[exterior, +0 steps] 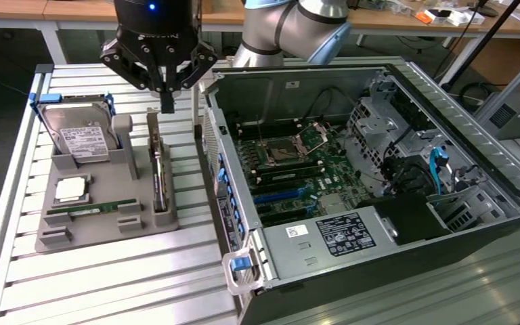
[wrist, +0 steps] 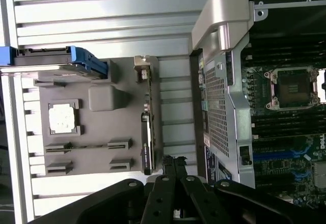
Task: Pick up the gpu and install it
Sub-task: 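Reach for the gpu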
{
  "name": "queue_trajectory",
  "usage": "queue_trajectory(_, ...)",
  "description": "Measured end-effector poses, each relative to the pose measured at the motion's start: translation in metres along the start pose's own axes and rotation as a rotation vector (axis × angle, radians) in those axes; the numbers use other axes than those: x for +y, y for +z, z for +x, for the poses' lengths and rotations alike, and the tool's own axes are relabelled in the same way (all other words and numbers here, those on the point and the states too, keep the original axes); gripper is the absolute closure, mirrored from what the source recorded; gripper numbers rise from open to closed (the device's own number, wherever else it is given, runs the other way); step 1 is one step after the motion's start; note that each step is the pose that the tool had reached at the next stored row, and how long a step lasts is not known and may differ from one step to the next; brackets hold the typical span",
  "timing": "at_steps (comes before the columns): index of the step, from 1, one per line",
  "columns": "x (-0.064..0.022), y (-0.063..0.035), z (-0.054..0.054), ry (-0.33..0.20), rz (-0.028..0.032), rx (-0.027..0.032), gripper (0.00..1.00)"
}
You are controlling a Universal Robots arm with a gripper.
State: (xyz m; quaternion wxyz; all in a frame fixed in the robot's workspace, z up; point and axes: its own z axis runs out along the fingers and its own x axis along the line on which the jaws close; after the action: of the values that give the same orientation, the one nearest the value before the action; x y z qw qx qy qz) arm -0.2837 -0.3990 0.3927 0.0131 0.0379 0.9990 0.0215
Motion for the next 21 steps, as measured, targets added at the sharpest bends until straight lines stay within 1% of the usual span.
queue_trajectory(17,-0.0009,-0.0002,0.012,0.0,0.0,0.0,0.89)
queue_trajectory(21,-0.0013,-0.0003,0.017,0.0,0.0,0.0,0.89)
